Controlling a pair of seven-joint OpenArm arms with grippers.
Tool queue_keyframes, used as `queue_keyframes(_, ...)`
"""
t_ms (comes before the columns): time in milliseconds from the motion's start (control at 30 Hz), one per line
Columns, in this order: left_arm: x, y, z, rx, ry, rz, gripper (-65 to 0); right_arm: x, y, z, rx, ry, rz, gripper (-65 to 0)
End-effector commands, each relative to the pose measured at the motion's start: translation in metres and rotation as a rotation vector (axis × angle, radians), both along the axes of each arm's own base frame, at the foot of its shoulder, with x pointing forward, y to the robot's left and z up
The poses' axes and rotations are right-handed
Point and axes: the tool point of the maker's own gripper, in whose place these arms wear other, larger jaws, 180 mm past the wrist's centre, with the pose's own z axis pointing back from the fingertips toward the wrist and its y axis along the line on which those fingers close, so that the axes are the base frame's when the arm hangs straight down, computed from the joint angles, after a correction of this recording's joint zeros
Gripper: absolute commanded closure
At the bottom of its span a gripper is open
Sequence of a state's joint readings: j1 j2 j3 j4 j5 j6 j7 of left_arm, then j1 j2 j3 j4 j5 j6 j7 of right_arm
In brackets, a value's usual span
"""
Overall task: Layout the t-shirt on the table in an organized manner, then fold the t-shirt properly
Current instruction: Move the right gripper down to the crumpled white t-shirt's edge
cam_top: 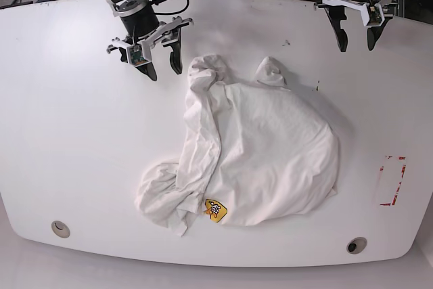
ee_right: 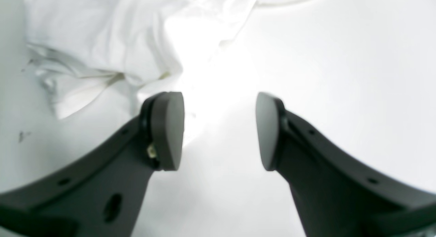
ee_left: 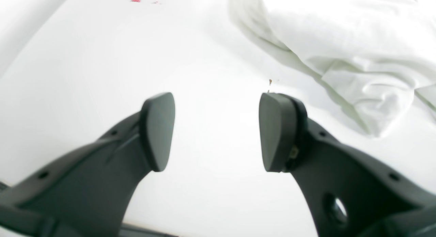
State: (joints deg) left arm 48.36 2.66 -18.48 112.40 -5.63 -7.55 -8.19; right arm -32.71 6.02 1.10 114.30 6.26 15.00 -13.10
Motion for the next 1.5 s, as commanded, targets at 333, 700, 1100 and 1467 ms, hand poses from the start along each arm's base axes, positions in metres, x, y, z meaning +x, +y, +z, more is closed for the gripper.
queue_keyframes(333, 0.002, 0.001, 0.01, 0.012, -0.033, -0.004, -36.7, -0.018, 0.051, -0.009, 0.054, 0.098, 0.131, -32.3)
queue_keyframes(700, 0.002, 0.001, 0.01, 0.012, -0.033, -0.004, -36.7, -0.026, 0.068, -0.027, 0.095, 0.161, 0.135, -32.2)
queue_keyframes(1100, 0.002, 0.002, 0.01, 0.015, -0.033, -0.003, -36.7, -0.014, 0.065, -0.058, 0.076, 0.209, 0.129, -32.3)
queue_keyframes(1467, 0.0, 0.003, 0.01, 0.016, -0.028, -0.002, -36.7, -0.013, 0.063, -0.082, 0.068, 0.255, 0.123, -32.2)
